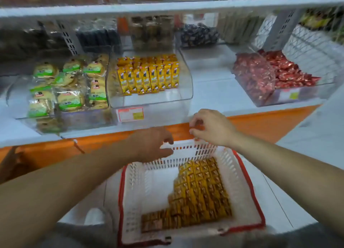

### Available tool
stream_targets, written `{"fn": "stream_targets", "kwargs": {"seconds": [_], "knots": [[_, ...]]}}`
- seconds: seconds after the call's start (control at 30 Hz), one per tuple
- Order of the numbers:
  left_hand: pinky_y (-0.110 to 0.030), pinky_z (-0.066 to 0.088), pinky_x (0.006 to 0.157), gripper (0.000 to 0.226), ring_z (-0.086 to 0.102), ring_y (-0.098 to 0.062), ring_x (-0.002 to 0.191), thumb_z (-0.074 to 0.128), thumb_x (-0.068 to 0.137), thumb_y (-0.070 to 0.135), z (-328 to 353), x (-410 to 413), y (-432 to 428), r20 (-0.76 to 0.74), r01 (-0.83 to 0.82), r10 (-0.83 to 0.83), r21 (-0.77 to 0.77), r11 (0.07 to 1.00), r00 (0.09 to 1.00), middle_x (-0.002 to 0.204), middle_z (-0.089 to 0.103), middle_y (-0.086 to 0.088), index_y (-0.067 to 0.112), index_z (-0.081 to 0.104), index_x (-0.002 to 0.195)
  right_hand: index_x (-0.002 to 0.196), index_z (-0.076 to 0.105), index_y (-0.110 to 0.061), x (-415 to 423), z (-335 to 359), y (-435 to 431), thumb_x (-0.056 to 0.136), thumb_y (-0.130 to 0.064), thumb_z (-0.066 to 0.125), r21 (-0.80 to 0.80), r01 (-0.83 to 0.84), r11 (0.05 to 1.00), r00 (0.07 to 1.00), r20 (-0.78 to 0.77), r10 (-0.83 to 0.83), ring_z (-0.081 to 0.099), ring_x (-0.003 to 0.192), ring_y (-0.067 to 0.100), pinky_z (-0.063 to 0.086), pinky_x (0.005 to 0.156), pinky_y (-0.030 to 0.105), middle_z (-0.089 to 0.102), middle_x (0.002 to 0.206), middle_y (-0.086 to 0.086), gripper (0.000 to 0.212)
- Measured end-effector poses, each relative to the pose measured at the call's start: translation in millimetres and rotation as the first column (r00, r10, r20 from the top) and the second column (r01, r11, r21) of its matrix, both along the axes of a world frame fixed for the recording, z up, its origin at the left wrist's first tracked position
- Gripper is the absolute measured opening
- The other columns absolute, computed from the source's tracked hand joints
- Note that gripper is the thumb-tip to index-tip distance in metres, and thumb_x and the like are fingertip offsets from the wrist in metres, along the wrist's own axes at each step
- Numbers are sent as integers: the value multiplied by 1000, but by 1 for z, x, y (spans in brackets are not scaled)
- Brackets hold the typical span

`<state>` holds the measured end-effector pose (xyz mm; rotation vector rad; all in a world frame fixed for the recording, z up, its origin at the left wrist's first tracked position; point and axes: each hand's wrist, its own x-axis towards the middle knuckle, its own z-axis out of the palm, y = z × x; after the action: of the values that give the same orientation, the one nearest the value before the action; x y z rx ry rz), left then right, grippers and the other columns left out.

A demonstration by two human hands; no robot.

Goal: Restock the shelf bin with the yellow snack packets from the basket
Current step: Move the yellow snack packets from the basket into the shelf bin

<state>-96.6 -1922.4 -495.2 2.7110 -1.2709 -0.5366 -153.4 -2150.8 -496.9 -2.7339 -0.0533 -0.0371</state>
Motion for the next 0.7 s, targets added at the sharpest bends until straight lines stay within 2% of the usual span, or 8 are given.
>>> {"fn": "stream_targets", "kwargs": {"seconds": [0.07,0.17,0.27,0.4,0.47,0.53,0.63,0.7], "knots": [[-31,45,97,41,58,-20,120,61,96,47,-34,-8,-1,-26,-6,8,79,997,1000,133,61,1,26,61,131,90,71,-24,-8,-32,1,80,-30,73,-2,11,1000,995,-99,-11,63,95,21,48,82,33,68,98,0,12],[-38,50,101,46,59,-22,120,60,96,49,-92,-18,-3,-108,-102,118,141,985,987,138,60,-2,26,58,136,87,71,-20,-17,-84,3,80,-25,70,15,54,998,975,-216,-49,65,93,27,50,77,33,69,96,4,8],[-40,46,105,48,53,-24,126,56,98,50,-152,-29,-1,-228,-165,206,190,968,951,143,55,-3,24,55,138,83,68,-20,-27,-138,8,83,-22,71,71,85,994,944,-326,-57,67,90,23,44,72,26,67,88,-3,4],[-42,46,105,54,53,-27,127,56,100,48,-221,-49,7,-402,-253,336,246,936,852,145,53,-8,18,49,143,107,69,-17,-42,-206,21,87,-29,71,129,84,988,878,-479,-12,64,99,24,51,85,35,64,98,-1,23],[-41,47,102,60,54,-28,127,56,100,51,-249,-58,10,-455,-303,399,271,914,796,145,53,-10,15,45,146,126,62,-20,-46,-234,30,88,-37,70,82,60,995,845,-535,-7,58,115,26,49,94,36,59,121,3,42],[-41,48,100,65,55,-28,127,55,99,54,-272,-63,10,-490,-377,461,266,887,740,146,53,-10,14,42,149,140,50,-24,-46,-255,35,88,-42,69,23,52,998,832,-553,-31,46,131,28,44,105,42,45,144,5,58],[-36,48,89,77,57,-28,124,61,93,60,-298,-65,3,-543,-533,555,216,818,630,149,51,-10,16,37,152,146,42,-24,-42,-278,32,86,-41,73,-5,97,995,847,-524,-85,39,137,30,39,109,44,39,150,7,70],[-37,49,89,84,56,-29,125,66,89,62,-313,-66,-5,-608,-613,588,201,764,533,151,48,-10,18,35,154,145,45,-24,-40,-289,28,85,-38,74,-1,112,994,853,-513,-96,40,137,32,38,110,46,43,149,8,68]]}}
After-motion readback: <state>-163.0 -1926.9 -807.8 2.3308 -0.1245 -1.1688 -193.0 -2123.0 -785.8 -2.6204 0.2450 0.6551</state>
